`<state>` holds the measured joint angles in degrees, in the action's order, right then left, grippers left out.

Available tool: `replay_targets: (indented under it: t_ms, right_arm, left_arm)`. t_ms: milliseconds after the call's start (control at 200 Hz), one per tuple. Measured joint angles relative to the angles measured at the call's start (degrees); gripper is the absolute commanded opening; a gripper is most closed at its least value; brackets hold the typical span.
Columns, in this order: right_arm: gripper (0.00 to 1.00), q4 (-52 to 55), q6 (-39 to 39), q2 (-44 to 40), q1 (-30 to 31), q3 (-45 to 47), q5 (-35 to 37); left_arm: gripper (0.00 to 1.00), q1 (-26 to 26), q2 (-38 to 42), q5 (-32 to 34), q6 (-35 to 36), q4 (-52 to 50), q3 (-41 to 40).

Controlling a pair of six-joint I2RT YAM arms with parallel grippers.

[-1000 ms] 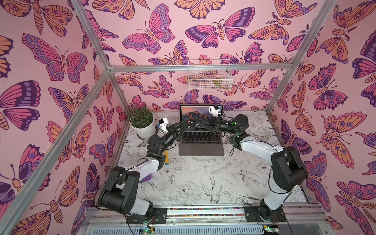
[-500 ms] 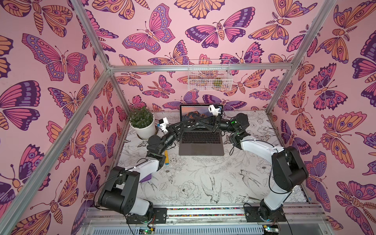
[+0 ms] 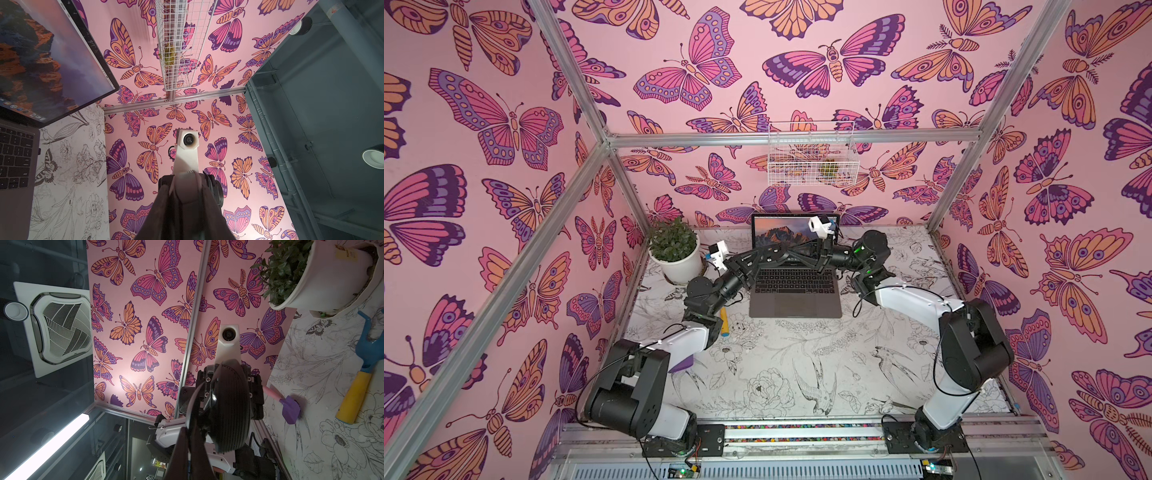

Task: Insert the wireless mouse receiver into the laptop
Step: Close the lid on the mouse.

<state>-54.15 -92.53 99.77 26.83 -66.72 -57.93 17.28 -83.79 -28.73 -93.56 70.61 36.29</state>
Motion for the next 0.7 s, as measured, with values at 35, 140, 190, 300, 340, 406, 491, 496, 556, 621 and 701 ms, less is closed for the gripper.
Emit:
replay_targets:
  t_ms: [35,140,190,300,340,406,491,496,556,621,701]
  right_arm:
    - [0.0,0.09,0.0,-0.02,0.0,0.0,0.0]
    - [0.0,0.44,0.0,-0.02,0.0,0.0,0.0]
    - [0.0,0.66,0.02,0.0,0.0,0.0,0.02]
    - [0.0,1.22,0.07,-0.02,0.0,0.02,0.02]
    - [0.0,1.36,0.09,0.0,0.0,0.0,0.02]
    - [0.0,1.57,0.26,0.0,0.0,0.0,0.02]
    - [0.0,1.75,0.55,-0.02,0.02,0.0,0.02]
    - [0.0,1.75,0.57,0.0,0.02,0.0,0.02]
    - [0.01,1.92,0.87,-0.02,0.04,0.0,0.04]
    - [0.03,2.29,1.16,0.0,0.04,0.0,0.04]
    - [0.05,3.13,1.68,-0.02,0.04,-0.15,0.04]
  left_arm:
    - [0.0,0.0,0.0,-0.02,0.0,0.0,0.0]
    - [0.0,0.0,0.0,-0.02,0.02,0.0,0.0]
    - [0.0,0.0,0.0,-0.02,0.02,-0.02,0.0]
    - [0.0,0.0,0.0,-0.02,0.02,-0.22,-0.02]
    - [0.0,0.0,0.0,-0.02,0.02,-0.31,-0.02]
    - [0.0,0.0,0.0,-0.02,0.02,-0.37,-0.07]
    - [0.0,0.0,0.0,-0.02,0.02,-0.39,-0.22]
    - [0.0,0.0,0.0,-0.02,0.02,-0.37,-0.22]
    - [0.0,0.0,0.0,-0.02,0.02,-0.37,-0.24]
    - [0.0,0.0,0.0,-0.02,0.02,-0.39,-0.28]
    - [0.0,0.0,0.0,-0.02,0.02,-0.42,-0.37]
